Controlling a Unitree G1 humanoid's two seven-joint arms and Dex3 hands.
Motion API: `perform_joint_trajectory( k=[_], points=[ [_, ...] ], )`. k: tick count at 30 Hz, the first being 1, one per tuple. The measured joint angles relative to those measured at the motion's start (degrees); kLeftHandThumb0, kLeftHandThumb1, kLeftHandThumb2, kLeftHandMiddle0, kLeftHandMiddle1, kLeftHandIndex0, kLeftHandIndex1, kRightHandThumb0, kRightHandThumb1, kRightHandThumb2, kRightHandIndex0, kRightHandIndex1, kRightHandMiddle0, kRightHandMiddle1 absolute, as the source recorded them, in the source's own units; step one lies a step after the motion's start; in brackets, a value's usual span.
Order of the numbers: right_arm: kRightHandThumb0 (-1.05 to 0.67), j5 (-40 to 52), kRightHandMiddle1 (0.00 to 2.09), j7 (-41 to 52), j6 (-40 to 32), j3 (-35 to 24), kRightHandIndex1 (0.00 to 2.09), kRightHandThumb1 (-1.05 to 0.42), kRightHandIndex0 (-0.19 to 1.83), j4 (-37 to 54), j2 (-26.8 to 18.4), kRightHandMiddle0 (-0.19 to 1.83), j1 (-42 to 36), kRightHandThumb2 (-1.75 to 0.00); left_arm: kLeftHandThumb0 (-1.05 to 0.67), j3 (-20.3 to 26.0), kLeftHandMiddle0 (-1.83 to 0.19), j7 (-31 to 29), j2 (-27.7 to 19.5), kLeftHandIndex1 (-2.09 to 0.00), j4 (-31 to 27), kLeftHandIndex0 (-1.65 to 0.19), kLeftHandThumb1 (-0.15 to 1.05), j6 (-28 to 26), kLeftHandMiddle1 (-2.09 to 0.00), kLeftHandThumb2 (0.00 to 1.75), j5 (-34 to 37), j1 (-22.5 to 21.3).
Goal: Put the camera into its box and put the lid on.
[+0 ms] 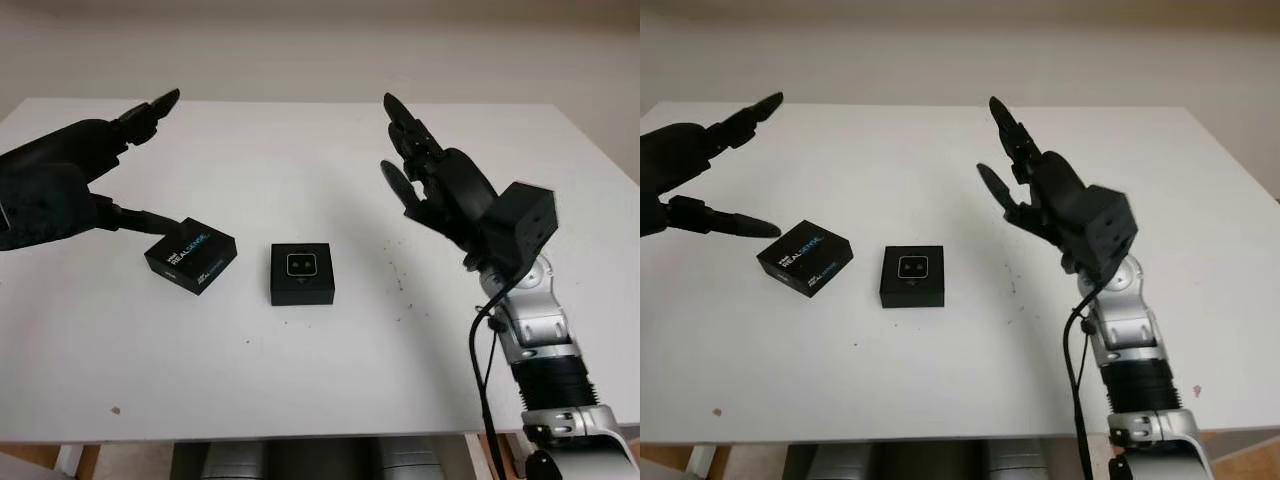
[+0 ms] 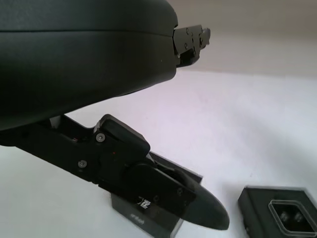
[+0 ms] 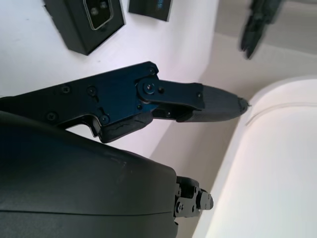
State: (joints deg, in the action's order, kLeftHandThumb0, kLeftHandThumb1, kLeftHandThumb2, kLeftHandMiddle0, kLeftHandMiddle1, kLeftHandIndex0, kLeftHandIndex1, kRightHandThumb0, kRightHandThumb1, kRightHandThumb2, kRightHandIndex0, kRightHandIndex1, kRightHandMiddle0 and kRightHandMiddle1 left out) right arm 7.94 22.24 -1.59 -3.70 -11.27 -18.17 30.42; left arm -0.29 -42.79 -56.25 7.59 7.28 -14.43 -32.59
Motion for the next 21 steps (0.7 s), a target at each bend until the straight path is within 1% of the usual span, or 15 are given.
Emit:
perform_joint_trajectory(
  k=[3, 5, 9, 13, 17, 21],
  points=[
    [-0.71, 1.85, 0.05, 0.87, -2.76, -1.59, 0.05, -1.05, -0.12, 0.74, -0.99, -0.09, 0.84, -0.55, -0.77, -3.64, 0.19, -1.88, -0.29, 0.0, 3.12, 0.19, 0.79, 3.26, 0.0, 0.04, -3.77, -3.42],
    [-0.72, 2.9, 0.05, 1.48, -3.77, -2.64, 0.04, -1.05, -0.13, 0.77, -1.86, -0.09, 1.61, -0.56, -0.78, -6.04, 0.19, -1.75, -0.28, 0.0, 5.95, 0.19, 0.81, 6.67, 0.0, 0.05, -6.69, -5.42],
    [-0.71, 4.23, 0.05, 1.73, -4.8, -4.54, 0.05, -1.05, -0.13, 0.77, -3.42, -0.08, 3.64, -0.58, -0.76, -9.26, 0.19, 0.92, -0.16, 0.0, 10.38, 0.19, 0.8, 11.79, 0.0, 0.05, -12.35, -6.41],
    [-0.72, 4.81, 0.05, 2.04, -4.86, -5.97, 0.05, -1.05, -0.13, 0.47, -4.52, -0.09, 4.92, -0.54, -0.69, -12.41, 0.19, 3.84, 0.71, 0.0, 14.27, 0.19, 0.79, 15.76, 0.0, 0.05, -17.32, -7.53],
    [-0.71, 5.05, 0.05, 2.12, -5.03, -6.21, 0.05, -1.05, -0.13, 0.42, -4.67, -0.09, 5.4, -0.56, -0.63, -15.15, 0.19, 4.58, 1.94, 0.0, 17.47, 0.19, 0.78, 17.32, 0.0, 0.05, -21.44, -9.89],
    [-0.71, 4.98, 0.05, 1.97, -5.02, -6.25, 0.05, -1.05, -0.13, 0.43, -4.68, -0.1, 5.36, -0.56, -0.61, -17.41, 0.19, 6.36, 2.82, -0.01, 20.74, 0.19, 0.77, 18.11, 0.0, 0.05, -25.06, -11.69]
  ],
)
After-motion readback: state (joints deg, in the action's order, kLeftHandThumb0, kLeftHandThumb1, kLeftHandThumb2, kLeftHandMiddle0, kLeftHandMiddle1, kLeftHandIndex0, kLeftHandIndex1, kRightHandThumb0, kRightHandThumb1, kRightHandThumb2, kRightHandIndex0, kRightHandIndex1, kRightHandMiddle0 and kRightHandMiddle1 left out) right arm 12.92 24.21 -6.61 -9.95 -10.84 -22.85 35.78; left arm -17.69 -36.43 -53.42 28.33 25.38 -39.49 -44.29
